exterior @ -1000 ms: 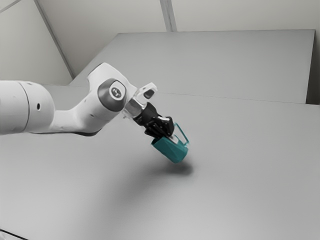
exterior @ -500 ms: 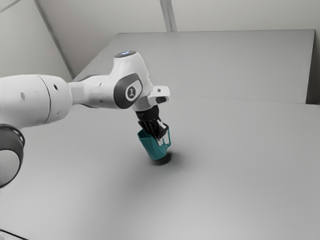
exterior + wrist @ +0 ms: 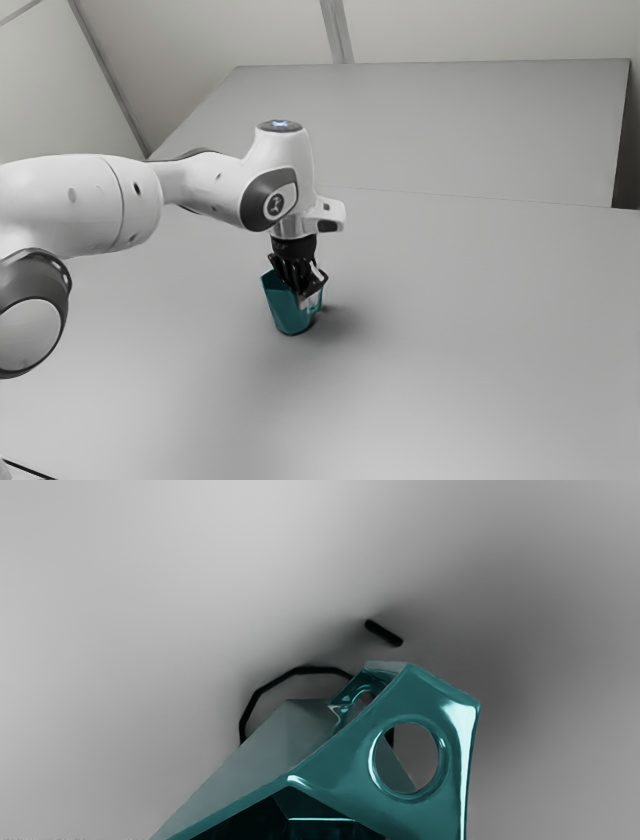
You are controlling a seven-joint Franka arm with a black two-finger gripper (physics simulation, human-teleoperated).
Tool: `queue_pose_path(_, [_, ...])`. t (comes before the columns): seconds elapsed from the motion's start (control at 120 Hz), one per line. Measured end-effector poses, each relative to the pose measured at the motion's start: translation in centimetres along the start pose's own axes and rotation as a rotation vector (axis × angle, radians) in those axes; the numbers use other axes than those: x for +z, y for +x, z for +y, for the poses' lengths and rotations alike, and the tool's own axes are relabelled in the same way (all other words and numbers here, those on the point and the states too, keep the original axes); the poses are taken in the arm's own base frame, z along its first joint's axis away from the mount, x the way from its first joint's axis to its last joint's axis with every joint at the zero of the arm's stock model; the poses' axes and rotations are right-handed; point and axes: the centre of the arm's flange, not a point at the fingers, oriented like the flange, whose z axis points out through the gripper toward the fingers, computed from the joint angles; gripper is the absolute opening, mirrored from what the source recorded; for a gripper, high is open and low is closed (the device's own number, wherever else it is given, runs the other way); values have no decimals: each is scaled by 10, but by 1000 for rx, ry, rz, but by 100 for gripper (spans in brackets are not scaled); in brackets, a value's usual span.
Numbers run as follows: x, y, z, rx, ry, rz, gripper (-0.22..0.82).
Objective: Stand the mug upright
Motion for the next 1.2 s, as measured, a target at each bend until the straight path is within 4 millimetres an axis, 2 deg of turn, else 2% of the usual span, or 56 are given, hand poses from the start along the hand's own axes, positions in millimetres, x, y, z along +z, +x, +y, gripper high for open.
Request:
queue_pose_path(0.2, [1, 0, 3, -5, -3, -4, 27])
queue_pose_path(0.308, [-5, -1, 4, -4, -2, 5, 40])
queue_pose_path(0.392, [-23, -5, 5, -3, -5, 36, 47])
queue_pose_path(0.592, [-78, -12, 0, -10, -10, 135, 55])
queue_pose_path(0.692, [-142, -7, -4, -2, 33, 226, 57])
queue_pose_path(0.742, [-163, -8, -9, -5, 55, 244, 58])
queue_pose_path(0.817, [-183, -14, -18, -12, 86, 255, 59])
queue_pose_path(0.917, [-213, -36, -23, -6, 107, 278, 59])
queue_pose_path(1.033, [-235, -51, -29, -18, 129, 276, 60])
queue_pose_path(1.2, [-263, -73, -64, -92, 138, 267, 60])
